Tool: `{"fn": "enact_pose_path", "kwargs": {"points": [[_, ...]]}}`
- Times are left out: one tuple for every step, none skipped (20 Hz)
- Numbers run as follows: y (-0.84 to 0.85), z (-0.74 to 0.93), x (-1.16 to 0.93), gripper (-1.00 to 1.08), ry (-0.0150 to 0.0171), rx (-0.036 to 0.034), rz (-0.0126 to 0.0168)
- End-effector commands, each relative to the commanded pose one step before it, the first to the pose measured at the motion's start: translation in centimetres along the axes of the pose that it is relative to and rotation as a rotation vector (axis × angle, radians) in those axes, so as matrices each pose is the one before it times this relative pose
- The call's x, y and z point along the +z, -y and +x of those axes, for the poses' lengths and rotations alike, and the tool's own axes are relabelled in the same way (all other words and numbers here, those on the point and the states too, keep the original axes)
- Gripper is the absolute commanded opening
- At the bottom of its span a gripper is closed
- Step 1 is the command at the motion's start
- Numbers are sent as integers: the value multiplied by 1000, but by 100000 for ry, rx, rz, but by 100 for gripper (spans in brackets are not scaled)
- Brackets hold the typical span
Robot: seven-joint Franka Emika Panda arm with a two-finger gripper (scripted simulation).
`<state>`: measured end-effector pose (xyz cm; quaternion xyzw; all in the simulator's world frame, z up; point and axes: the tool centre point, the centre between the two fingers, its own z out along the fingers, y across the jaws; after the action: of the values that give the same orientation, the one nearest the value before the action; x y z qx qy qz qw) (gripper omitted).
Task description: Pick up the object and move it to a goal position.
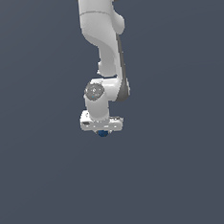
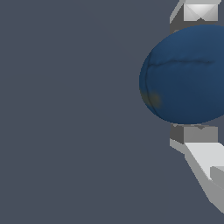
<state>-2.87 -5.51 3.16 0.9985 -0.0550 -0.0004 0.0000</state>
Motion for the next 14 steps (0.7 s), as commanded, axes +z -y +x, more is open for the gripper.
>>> {"fn": "enact_pose_path", "kwargs": {"points": [[5, 35, 64, -100, -65, -10, 0], [0, 0, 0, -100, 0, 0, 0], [0, 0, 0, -100, 0, 0, 0], [0, 0, 0, -100, 0, 0, 0], [0, 0, 0, -100, 0, 0, 0], [0, 0, 0, -100, 0, 0, 0], [0, 0, 0, -100, 0, 0, 0], [0, 0, 0, -100, 0, 0, 0], [-15, 9, -64, -100, -59, 34, 14], [21, 5, -33, -100, 0, 0, 0], [62, 16, -98, -100, 0, 0, 0], [104, 26, -164, -100, 0, 0, 0], [145, 36, -229, -100, 0, 0, 0], [185, 47, -293, -100, 0, 0, 0]]}}
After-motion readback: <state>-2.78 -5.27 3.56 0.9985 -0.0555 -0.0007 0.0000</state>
